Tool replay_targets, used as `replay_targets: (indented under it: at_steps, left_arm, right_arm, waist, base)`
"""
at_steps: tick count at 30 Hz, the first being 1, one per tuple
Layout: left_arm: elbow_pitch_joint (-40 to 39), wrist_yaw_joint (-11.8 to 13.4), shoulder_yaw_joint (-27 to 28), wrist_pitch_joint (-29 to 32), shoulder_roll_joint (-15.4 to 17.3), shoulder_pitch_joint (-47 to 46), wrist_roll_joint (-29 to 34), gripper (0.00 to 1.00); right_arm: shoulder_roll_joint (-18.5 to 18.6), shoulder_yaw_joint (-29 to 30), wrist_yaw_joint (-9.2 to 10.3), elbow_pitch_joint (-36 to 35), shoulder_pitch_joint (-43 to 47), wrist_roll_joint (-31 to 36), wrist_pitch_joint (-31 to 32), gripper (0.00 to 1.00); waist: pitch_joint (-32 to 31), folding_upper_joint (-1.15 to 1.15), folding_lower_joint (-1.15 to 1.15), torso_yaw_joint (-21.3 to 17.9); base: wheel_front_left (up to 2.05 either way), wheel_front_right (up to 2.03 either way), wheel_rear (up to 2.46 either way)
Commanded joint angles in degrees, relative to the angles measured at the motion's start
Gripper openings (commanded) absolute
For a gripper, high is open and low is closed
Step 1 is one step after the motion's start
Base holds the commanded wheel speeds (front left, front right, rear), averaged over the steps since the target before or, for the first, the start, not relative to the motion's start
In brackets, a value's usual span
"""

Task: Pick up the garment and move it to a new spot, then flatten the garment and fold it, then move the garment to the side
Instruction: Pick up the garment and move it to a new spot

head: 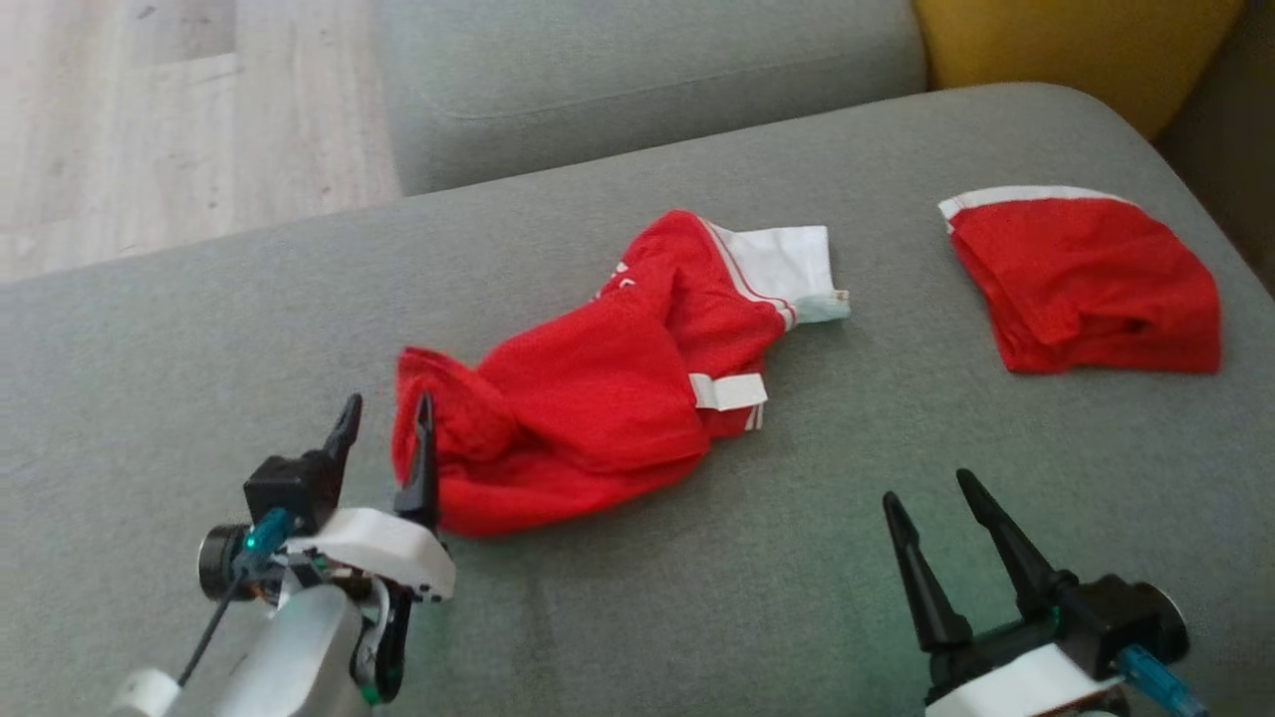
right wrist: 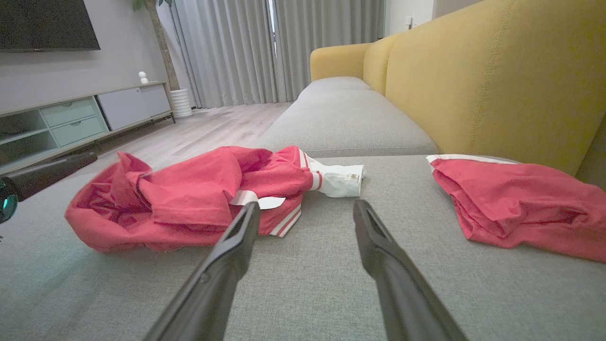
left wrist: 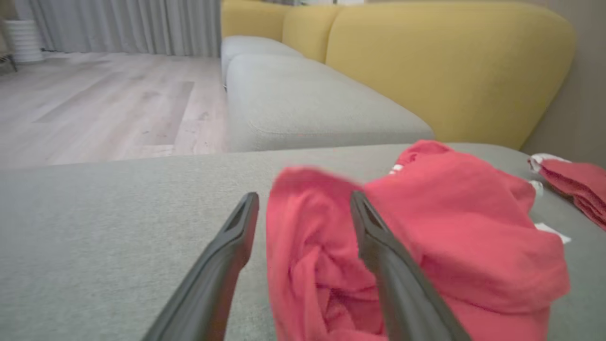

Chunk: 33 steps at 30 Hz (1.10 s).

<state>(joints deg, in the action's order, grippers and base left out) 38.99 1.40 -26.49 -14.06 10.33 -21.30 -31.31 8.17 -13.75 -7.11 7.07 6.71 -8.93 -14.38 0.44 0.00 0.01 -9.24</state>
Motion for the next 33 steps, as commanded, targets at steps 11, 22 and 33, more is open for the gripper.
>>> replay_targets:
  at_steps: [11, 22, 33]
  left_arm:
    - [-28.0, 4.41, 12.4, -0.93, -4.79, 15.21, 13.92, 1.0]
    - [-40.55, 5.43, 14.53, -0.93, -6.87, 29.68, 24.3, 1.0]
    - [-39.81, 6.11, 14.4, -0.94, -7.32, 33.31, 26.9, 1.0]
  right_arm:
    - [-0.77, 2.59, -0.37, 0.19, 0.47, -0.5, -0.62, 1.0]
    - [-2.77, 6.52, -0.37, -0.61, 3.72, -0.23, -0.62, 1.0]
    - [-4.73, 10.31, -0.37, -2.38, 5.27, 2.55, -0.62, 1.0]
  waist:
    - [-4.34, 0.0, -0.01, 7.93]
    - [-7.06, 0.0, -0.01, 11.0]
    - [-7.29, 0.0, -0.01, 12.33]
  base:
    - [0.0, 0.0, 0.0]
    - [0.0, 0.0, 0.0]
    - [0.0, 0.0, 0.0]
